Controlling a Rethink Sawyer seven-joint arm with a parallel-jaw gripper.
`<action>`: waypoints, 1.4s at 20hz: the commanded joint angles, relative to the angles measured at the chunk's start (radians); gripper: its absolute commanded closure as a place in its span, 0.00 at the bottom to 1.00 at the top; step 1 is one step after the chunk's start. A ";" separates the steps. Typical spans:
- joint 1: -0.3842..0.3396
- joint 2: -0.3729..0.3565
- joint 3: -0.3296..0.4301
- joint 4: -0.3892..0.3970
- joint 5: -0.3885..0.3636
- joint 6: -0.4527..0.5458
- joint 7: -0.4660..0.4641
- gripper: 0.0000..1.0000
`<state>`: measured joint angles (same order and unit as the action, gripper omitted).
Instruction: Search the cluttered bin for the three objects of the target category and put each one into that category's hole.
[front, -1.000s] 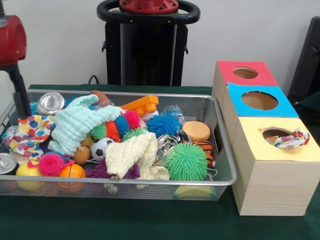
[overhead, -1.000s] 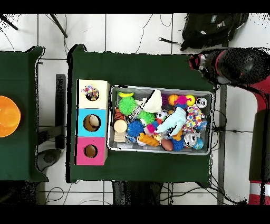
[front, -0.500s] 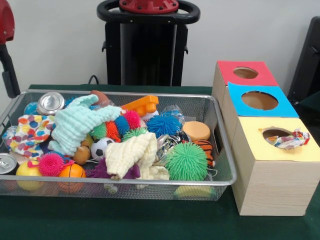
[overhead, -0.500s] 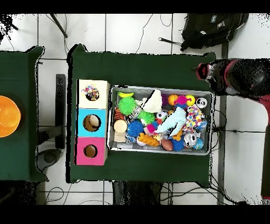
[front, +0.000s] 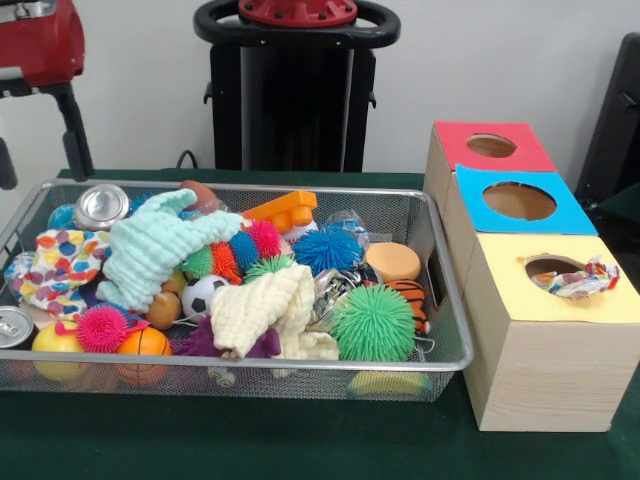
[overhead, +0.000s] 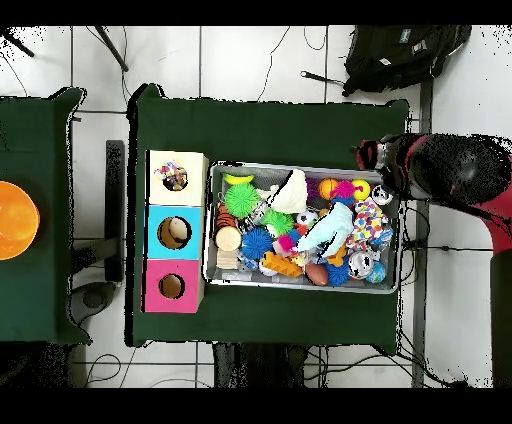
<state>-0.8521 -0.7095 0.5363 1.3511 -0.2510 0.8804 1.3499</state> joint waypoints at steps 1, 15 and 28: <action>-0.003 -0.034 0.036 0.174 -0.039 -0.037 -0.087 0.00; 0.009 0.072 0.036 0.090 -0.089 -0.034 -0.121 0.00; -0.013 0.146 0.030 0.027 -0.118 0.000 -0.135 0.00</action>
<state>-0.8501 -0.6402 0.5364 1.3893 -0.3229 0.8737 1.3499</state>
